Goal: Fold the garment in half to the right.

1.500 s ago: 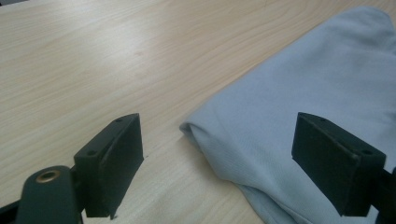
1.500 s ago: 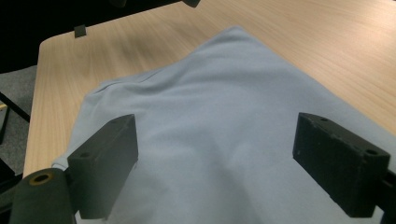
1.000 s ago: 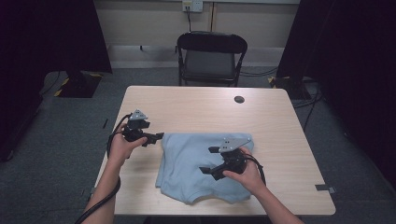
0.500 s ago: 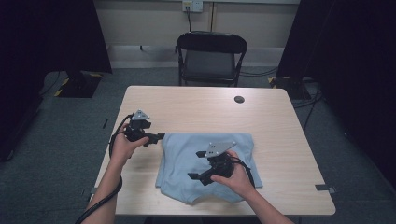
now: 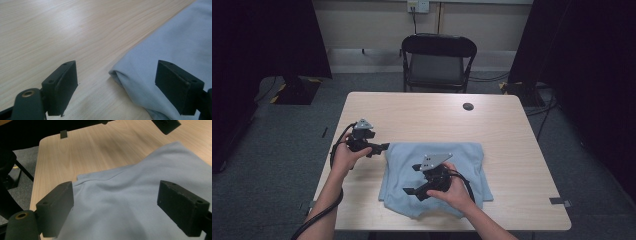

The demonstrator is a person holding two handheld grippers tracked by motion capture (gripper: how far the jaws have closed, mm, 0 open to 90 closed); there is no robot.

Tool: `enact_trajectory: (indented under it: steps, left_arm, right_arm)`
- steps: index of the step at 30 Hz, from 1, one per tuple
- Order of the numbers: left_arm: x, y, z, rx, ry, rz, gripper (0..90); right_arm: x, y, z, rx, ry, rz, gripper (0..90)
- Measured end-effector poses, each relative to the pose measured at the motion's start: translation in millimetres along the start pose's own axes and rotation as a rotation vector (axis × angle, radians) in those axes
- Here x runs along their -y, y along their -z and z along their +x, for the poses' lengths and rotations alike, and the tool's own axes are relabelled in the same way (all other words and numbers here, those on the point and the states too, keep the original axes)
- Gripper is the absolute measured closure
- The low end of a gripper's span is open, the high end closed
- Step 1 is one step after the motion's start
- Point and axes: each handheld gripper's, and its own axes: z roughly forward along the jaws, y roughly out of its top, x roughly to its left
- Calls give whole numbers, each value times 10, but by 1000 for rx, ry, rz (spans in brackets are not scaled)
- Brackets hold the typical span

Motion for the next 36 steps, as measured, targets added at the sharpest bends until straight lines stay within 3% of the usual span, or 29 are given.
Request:
enact_trajectory:
  steps: [12,25,31,36]
  left_arm:
    - [34,-52,34,8,-14,11,178]
    - [108,-86,12,17,-17,20,181]
    - [138,-93,19,17,-25,26,181]
    - [134,-128,-8,13,-33,39,181]
  right_arm:
    - [-29,-222,53,-10,6,30,154]
    - [-15,-606,153,-70,32,101,238]
    - [33,-711,177,-74,56,136,290]
    - [49,-725,237,-49,116,152,322]
